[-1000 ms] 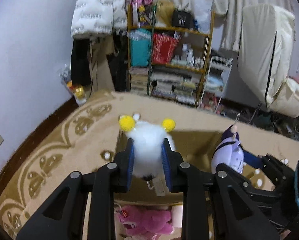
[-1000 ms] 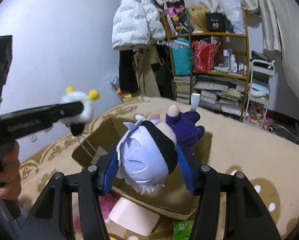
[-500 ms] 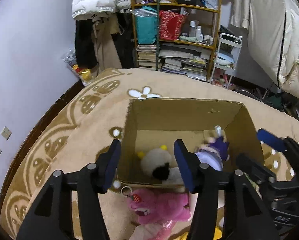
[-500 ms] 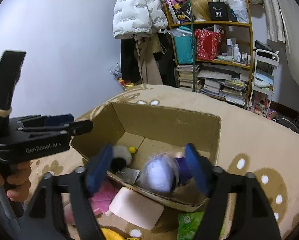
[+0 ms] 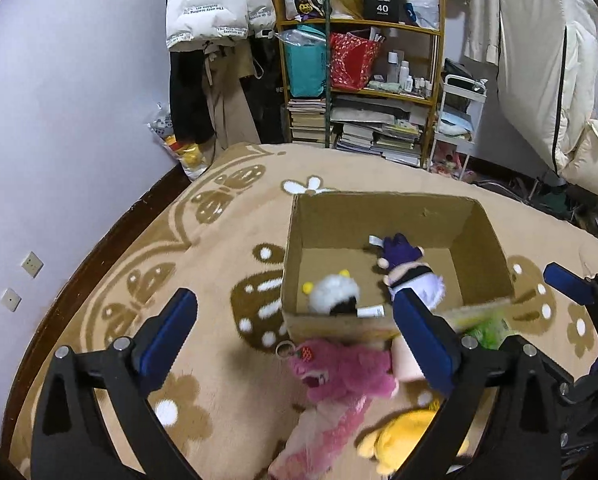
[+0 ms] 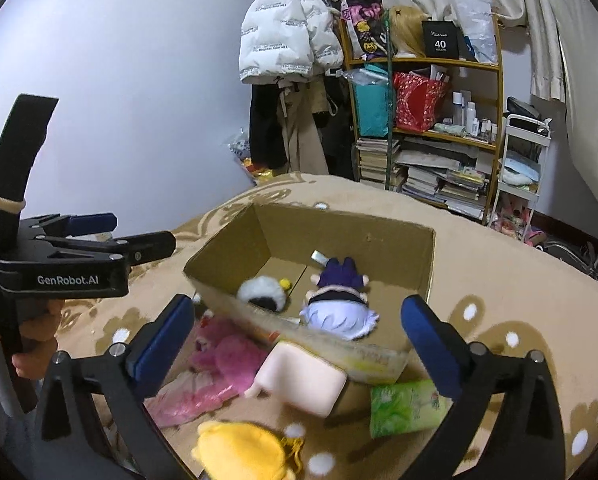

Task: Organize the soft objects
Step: 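Lower the left tool to the pink bagged bottle while the right tool reaches the yellow plush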

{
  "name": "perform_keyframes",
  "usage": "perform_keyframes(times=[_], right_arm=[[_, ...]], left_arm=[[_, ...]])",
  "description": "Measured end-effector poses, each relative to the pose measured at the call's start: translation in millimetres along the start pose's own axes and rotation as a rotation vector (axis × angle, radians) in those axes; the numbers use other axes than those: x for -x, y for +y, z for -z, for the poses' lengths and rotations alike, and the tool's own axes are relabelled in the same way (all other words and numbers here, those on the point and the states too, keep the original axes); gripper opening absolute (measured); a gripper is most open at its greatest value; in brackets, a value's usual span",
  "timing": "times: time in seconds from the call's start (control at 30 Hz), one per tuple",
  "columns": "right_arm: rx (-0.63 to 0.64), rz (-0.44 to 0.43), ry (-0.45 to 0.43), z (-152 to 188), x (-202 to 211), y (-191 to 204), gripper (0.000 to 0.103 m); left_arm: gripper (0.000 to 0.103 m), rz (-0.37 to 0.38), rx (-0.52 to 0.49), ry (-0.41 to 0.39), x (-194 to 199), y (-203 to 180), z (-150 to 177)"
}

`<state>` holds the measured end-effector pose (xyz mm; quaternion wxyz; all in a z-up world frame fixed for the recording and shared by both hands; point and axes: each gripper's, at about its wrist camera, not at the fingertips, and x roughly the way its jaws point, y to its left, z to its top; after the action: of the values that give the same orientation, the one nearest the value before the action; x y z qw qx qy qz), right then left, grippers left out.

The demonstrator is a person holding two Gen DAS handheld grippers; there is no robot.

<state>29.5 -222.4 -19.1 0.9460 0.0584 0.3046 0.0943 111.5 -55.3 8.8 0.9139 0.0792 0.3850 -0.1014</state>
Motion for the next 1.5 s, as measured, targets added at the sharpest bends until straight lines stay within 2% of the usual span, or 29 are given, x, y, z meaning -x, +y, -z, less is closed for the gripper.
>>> perform_keyframes(times=[0.2, 0.33, 0.6, 0.97, 1.5], right_arm=[[0.001, -0.013, 0.036, 13.4, 18.8, 12.7, 0.103], [-0.033, -0.051, 0.069, 22.9, 27.3, 19.1, 0.103], [-0.081, -0.078, 0.197, 42.3, 17.6, 25.8, 0.103], [-0.054, -0.068, 0.342, 61.9, -15.8, 34.3, 0.103], [-0.068, -0.076, 0.494, 81.6, -58.6, 29.3, 0.103]], left_arm=[[0.098, 0.024, 0.002, 0.058, 17.3, 3.8, 12.4], [0.098, 0.029, 0.002, 0.100, 25.0, 6.8, 24.5], [0.098, 0.049, 0.011, 0.205, 19.0, 10.4, 47.9], [0.098, 0.076, 0.021, 0.330, -18.8, 9.0, 68.0], [0.098, 0.107, 0.001, 0.479, -75.6, -6.0, 91.1]])
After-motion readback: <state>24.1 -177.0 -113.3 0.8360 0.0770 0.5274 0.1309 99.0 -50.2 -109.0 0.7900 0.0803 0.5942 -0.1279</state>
